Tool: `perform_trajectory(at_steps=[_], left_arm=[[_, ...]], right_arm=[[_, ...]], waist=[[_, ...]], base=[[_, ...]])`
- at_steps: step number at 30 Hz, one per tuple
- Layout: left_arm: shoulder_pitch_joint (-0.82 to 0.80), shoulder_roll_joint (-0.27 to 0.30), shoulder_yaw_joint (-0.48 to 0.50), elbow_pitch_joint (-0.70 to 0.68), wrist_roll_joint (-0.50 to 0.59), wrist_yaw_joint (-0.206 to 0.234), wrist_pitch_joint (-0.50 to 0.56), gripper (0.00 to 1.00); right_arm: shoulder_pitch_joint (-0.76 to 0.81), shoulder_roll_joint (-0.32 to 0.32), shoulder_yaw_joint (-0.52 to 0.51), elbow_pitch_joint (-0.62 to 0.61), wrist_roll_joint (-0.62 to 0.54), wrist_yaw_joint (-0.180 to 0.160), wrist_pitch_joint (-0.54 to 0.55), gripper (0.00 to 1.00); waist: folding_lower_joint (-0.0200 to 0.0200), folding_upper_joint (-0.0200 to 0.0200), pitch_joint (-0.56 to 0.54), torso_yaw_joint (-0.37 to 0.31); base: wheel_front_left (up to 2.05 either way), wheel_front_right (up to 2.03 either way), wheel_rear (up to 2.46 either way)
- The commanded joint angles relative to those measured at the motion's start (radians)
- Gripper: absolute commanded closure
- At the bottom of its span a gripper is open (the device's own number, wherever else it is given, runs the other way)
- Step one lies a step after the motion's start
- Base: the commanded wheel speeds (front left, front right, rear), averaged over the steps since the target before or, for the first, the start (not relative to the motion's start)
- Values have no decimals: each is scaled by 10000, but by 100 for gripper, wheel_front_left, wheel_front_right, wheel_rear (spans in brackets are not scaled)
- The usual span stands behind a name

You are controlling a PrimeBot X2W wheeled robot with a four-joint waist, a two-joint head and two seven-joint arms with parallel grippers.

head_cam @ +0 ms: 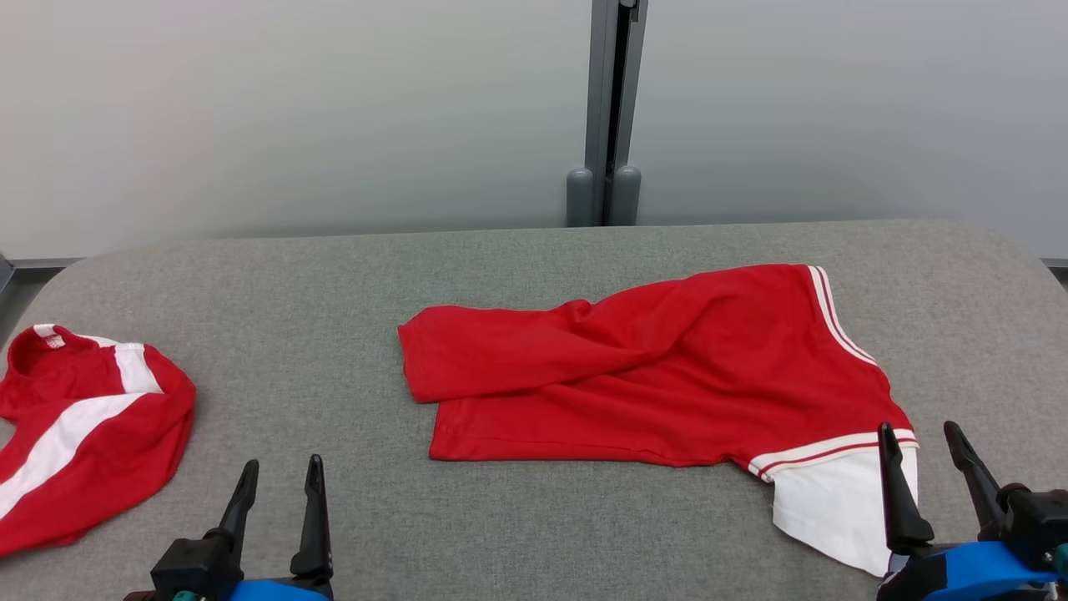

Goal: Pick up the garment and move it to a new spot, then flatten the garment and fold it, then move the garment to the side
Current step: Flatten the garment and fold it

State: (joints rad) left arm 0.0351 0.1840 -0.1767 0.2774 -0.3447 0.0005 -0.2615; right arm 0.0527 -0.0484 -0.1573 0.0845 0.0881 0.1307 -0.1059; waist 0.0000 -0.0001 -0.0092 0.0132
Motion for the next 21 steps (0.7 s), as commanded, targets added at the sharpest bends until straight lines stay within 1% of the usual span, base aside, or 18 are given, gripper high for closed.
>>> perform_trajectory(at_steps=[1,4,6,11,13,16,17,19,20,21], left_arm=[[-136,17,-63,-63,-22,4,-4,0],[-284,-26,-236,-143,8,-115,172,0],[-463,-98,-434,-153,32,-161,443,0],[-1186,-426,-967,276,31,-153,1725,0],[-1543,-567,-1178,582,58,-92,2297,0],[-2085,-704,-1324,1039,118,166,3017,0],[-2085,-704,-1324,1039,118,166,3017,0],[-2574,-796,-1404,1444,223,464,3508,0],[-2574,-796,-1404,1444,223,464,3508,0],[-2714,-809,-1391,1564,270,587,3616,0]], right_arm=[[-62,-37,-17,-20,1,1,28,0],[-98,-35,-112,-2,-12,1,114,0],[-104,-37,-255,-56,-4,1,361,0],[-30,-35,-600,69,293,1,1831,0],[-57,-35,-707,36,389,1,2370,0],[-149,-35,-748,-17,474,1,2900,0],[-149,-35,-748,-17,474,1,2900,0],[-306,-35,-859,103,618,1,3193,0],[-306,-35,-859,103,618,1,3193,0],[-341,-34,-852,135,657,3,3260,0]], waist=[[0,1,22,-5],[0,1,95,-30],[0,1,173,-79],[0,1,504,-333],[0,1,705,-466],[0,1,1048,-681],[0,1,1048,-681],[0,1,1404,-846],[0,1,1404,-846],[0,1,1520,-891]], base=[[0,0,0],[0,0,0],[0,0,0],[0,0,0],[0,0,0],[0,0,0],[0,0,0],[0,0,0],[0,0,0],[0,0,0]])
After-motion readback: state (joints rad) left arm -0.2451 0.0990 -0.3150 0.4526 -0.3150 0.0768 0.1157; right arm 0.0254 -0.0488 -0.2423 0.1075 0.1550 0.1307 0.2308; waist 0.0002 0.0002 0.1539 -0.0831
